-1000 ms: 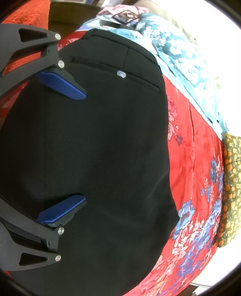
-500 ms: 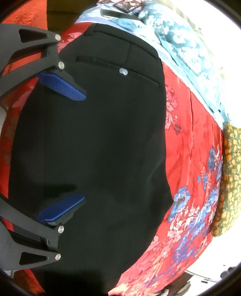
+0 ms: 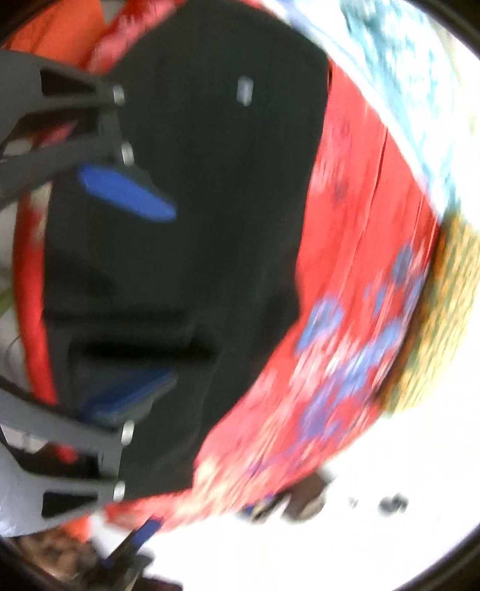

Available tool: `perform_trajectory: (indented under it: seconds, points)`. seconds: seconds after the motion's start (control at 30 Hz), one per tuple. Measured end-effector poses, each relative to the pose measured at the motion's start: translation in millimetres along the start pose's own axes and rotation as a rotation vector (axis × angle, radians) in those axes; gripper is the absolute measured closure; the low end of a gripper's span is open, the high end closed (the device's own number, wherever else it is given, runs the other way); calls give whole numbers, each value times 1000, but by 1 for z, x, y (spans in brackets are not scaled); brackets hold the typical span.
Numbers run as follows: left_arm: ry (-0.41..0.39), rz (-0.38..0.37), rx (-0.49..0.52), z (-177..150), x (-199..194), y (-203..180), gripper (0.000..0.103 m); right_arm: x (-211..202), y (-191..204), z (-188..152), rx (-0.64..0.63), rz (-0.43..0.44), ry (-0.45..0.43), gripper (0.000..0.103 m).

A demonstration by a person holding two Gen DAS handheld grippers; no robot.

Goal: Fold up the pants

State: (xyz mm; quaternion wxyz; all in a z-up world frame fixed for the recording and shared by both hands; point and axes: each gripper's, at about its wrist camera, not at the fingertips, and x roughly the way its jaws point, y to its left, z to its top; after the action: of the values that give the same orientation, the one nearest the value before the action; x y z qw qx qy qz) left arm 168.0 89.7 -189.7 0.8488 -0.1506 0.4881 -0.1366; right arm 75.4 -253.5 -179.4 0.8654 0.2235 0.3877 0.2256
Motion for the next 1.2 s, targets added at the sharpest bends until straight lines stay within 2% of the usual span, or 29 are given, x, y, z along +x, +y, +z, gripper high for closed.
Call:
perform_trajectory:
  seconds: [0.07,0.1,0.13,0.17,0.2,0.23,0.33,0.4,0.5,0.6,0.63,0.7,0.73,0.77,0.83,0.9,0.97,1.07,1.2]
  points:
    - [57,-40,90,-8,13,-25,39,-20,-12,-14,-18,-98,-24,17]
    - [77,-17,146,-12,23,-38,41,-30,-17,-23,-24,-138,-33,17]
    - [96,31,202,-17,34,-51,47,-34,-21,-28,-26,-173,-37,17]
    - [107,63,235,-21,43,-59,74,-38,-25,-30,-21,-209,-28,17]
    - [125,95,258,-24,52,-64,95,-33,-24,-34,-19,-232,-21,17]
    - [133,115,260,-25,56,-67,100,-37,-23,-35,-27,-265,-29,17]
    - [109,118,253,-24,39,-70,101,-42,-23,-24,-105,-364,-76,17]
    - [85,162,299,-24,28,-68,101,-29,-9,-19,-201,-426,-77,17]
    - [94,247,329,-23,35,-59,101,-2,7,-18,-323,-446,-29,17]
    - [122,255,333,-28,48,-57,95,38,14,-22,-394,-447,46,17]
    - [129,272,347,-33,48,-58,90,52,13,-24,-400,-454,86,17]
    - [137,302,364,-37,48,-60,64,84,1,-33,-391,-470,190,16]
    - [128,314,358,-39,41,-59,39,90,-2,-37,-389,-481,212,16]
    - [98,330,341,-40,32,-58,24,90,-3,-40,-398,-485,195,13]
    - [16,327,282,-37,12,-54,19,89,-6,-40,-386,-481,188,12]
    - [-67,287,206,-31,-6,-49,18,89,-9,-41,-385,-481,187,12]
    - [-132,266,174,-30,-15,-48,16,86,-9,-45,-385,-482,178,12]
    - [-143,234,215,-27,-3,-62,16,84,-8,-47,-383,-488,173,10]
    - [-73,203,330,-37,27,-86,12,82,-3,-49,-398,-506,149,4]
